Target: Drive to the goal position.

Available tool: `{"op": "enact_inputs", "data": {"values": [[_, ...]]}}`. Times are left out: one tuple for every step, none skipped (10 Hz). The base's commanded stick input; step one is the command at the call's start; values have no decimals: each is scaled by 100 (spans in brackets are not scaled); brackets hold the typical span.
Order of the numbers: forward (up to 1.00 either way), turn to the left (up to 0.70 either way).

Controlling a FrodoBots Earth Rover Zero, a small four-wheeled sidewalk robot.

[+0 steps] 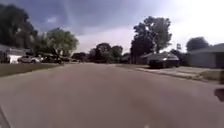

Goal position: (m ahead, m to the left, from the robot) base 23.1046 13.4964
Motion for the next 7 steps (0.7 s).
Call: {"op": "enact_inputs", "data": {"values": [[70, 3], [70, 3], [70, 3], [70, 3], [70, 3], [70, 3], [70, 3]]}}
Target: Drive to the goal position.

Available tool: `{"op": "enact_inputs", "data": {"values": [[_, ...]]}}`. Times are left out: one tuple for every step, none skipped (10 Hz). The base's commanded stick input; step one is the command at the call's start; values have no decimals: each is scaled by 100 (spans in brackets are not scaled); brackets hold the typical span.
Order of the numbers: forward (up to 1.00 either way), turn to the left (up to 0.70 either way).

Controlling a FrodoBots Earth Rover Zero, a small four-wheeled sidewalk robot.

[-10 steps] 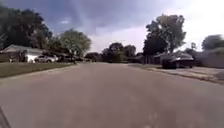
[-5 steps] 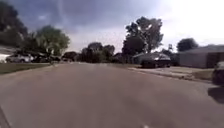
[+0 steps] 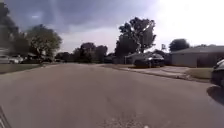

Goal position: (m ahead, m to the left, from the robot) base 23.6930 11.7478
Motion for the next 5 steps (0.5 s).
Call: {"op": "enact_inputs", "data": {"values": [[70, 3], [70, 3], [70, 3], [70, 3], [70, 3]]}}
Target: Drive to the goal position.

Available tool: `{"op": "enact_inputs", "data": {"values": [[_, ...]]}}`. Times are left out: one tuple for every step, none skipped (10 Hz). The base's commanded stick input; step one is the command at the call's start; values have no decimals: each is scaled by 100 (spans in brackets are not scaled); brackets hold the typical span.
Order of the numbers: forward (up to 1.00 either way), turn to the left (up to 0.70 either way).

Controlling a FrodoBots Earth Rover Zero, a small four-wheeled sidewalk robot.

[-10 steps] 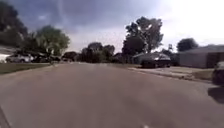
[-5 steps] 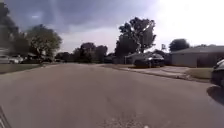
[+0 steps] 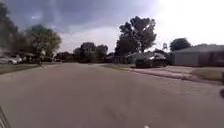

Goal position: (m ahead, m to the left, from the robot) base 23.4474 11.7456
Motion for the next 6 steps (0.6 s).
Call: {"op": "enact_inputs", "data": {"values": [[70, 3], [70, 3], [70, 3], [70, 3], [70, 3], [70, 3]]}}
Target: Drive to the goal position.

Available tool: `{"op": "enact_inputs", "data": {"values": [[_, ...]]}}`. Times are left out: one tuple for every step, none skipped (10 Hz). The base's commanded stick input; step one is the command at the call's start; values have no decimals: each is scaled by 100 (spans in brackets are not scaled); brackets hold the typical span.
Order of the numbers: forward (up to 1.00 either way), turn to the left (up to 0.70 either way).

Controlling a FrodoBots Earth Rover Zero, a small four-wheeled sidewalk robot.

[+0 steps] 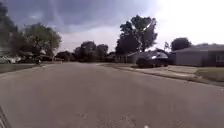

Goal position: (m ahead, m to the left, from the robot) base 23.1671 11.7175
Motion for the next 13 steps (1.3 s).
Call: {"op": "enact_inputs", "data": {"values": [[70, 3], [70, 3], [70, 3], [70, 3], [70, 3], [70, 3], [70, 3], [70, 3], [70, 3], [70, 3], [70, 3], [70, 3], [70, 3]]}}
